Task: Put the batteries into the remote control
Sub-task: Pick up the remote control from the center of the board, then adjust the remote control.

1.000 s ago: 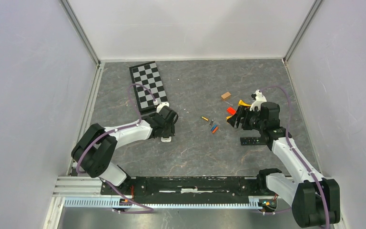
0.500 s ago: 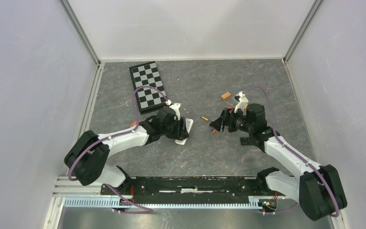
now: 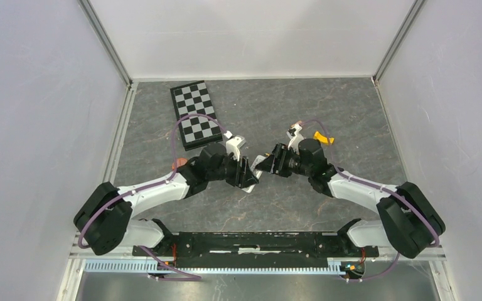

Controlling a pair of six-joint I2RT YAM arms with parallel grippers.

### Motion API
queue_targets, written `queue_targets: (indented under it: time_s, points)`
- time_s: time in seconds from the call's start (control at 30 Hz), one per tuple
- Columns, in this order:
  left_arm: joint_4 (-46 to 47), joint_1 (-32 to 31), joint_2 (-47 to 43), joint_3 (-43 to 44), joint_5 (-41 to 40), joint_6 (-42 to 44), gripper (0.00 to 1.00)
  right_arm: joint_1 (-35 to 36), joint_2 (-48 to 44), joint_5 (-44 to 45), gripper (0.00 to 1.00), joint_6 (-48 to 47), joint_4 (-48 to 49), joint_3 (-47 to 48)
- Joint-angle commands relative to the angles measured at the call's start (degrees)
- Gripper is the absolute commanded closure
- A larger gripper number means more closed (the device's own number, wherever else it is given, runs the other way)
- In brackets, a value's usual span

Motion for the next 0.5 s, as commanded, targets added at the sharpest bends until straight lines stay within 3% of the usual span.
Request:
queue_targets:
  time_s: [0.0,0.13,0.23,0.37,0.43,0.47]
  points:
    - [3.74,-0.59,-2.23,-0.51,1.08,4.36,0.73,1.22,0.90,4.18,0.40,6.93,4.78,1.91]
    - [3.80,-0.90,-2.60,-0.46,0.48,5.68,0.72,1.91,1.97,6.97,0.48,8.64,4.19,2.74]
    - [3.78,-1.04,-2.69,-0.13,-0.09,6.78,0.66,2.38,2.25,8.49,0.68,10.02,4.22,3.18]
    - [3.75,-1.12,-4.09,0.03,-3.81,7.96,0.30,2.51,1.30,11.78,0.87,11.14,1.97,4.65]
    - [3.52,-1.14,-5.38,0.02,-7.64,8.41,0.16,2.47,0.62,14.18,0.91,11.12,-0.68,6.21]
    - [3.20,-1.12,-6.32,0.09,-9.19,8.96,0.04,2.51,0.27,15.62,0.92,11.13,-2.04,6.96]
